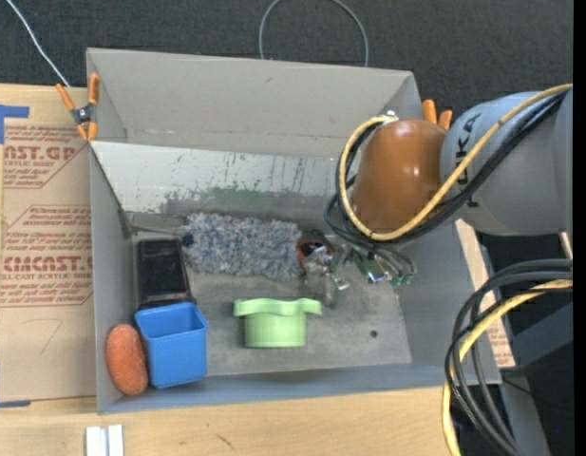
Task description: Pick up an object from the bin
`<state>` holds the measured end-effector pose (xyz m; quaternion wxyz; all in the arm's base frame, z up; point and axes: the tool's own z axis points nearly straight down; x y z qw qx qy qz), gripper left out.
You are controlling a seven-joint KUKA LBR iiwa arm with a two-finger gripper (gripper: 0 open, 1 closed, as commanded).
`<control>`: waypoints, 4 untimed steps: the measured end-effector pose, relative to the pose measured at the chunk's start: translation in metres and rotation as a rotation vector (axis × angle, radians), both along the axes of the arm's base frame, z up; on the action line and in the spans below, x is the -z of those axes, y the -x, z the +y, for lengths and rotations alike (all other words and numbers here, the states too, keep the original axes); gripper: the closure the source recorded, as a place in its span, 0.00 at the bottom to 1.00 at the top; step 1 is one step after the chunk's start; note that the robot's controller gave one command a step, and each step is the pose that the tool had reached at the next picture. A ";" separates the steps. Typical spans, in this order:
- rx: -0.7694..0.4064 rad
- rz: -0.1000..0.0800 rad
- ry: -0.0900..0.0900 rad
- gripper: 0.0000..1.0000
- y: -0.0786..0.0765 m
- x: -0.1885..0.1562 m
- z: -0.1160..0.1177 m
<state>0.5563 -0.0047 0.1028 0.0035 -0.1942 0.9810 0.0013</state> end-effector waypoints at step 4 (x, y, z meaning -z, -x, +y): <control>0.128 -0.001 -0.002 1.00 0.027 0.019 -0.099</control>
Offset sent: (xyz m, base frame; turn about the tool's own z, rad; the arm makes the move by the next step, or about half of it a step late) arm -0.0030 -0.0431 -0.0137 0.1013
